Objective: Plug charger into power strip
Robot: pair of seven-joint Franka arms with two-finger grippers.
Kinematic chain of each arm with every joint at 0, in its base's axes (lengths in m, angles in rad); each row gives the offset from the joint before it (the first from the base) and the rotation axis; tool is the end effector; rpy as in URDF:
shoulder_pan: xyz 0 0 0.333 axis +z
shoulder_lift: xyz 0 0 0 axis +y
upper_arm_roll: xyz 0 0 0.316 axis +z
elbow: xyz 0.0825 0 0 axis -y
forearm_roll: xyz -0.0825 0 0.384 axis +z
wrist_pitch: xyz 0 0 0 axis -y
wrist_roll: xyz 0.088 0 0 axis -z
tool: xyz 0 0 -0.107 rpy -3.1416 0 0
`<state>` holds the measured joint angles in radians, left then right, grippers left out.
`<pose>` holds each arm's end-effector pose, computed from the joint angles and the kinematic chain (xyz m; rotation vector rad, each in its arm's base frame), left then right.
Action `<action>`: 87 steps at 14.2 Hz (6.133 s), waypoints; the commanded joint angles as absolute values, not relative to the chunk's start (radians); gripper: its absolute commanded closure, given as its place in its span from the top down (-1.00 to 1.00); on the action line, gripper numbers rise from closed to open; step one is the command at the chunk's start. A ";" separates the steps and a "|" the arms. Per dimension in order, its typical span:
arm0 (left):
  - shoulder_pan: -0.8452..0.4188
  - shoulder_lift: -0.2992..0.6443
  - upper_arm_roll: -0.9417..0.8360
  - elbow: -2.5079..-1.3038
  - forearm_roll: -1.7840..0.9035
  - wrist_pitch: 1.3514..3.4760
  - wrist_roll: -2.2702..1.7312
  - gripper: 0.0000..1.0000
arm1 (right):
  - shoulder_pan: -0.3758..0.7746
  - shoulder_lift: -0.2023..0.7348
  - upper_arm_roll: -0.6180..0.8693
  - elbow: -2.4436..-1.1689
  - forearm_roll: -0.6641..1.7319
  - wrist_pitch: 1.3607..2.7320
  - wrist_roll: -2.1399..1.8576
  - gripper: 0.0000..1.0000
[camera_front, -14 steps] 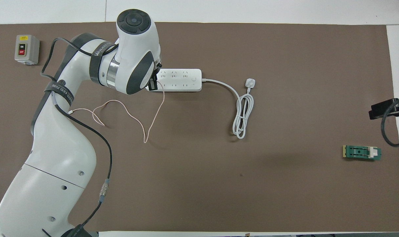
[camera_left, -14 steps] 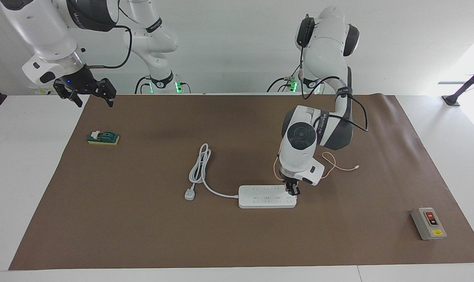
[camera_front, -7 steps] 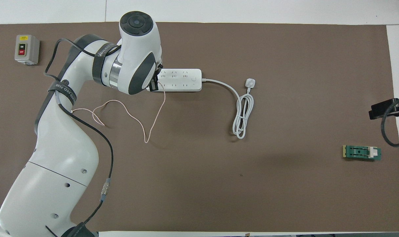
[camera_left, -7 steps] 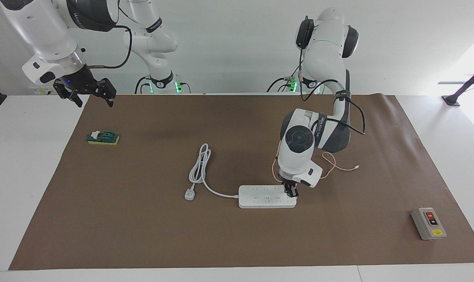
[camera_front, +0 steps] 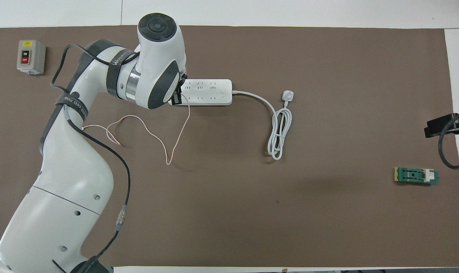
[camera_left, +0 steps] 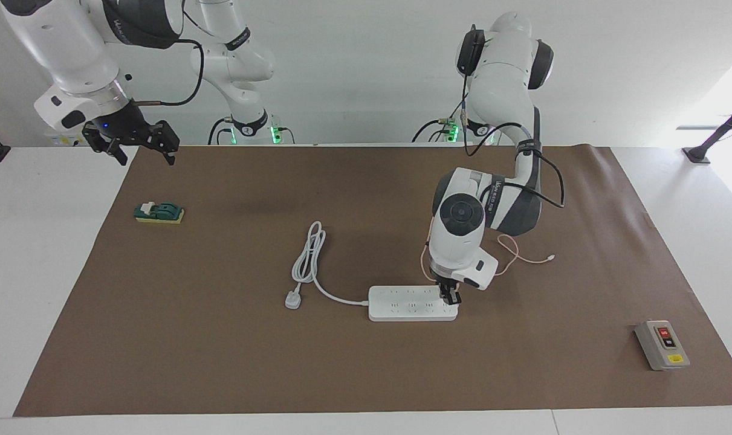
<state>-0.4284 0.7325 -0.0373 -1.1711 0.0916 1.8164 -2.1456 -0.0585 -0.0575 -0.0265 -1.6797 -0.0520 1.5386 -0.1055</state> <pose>0.6688 -0.3192 0.3514 -2.0498 -2.2463 -0.0572 0.5283 -0.0511 0.6020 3.0961 0.0327 -0.1364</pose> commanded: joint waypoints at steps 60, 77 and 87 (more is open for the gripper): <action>-0.238 0.390 -0.009 -1.324 0.118 1.888 -1.425 1.00 | -0.080 -0.074 -0.015 -1.687 -0.040 1.528 -0.110 1.00; 0.061 0.250 -0.041 -1.293 0.097 1.724 -0.229 1.00 | -0.078 -0.074 -0.014 -1.687 -0.040 1.526 -0.110 1.00; -0.047 -0.017 -0.034 -1.637 0.077 1.683 -0.177 1.00 | -0.078 -0.074 -0.014 -1.687 -0.040 1.511 -0.112 1.00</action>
<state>-0.0073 0.0426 -0.0470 -1.5641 0.0838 1.6885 -0.1933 -0.0594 -0.0580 -0.0269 -1.6797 -0.0520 1.5264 -0.1055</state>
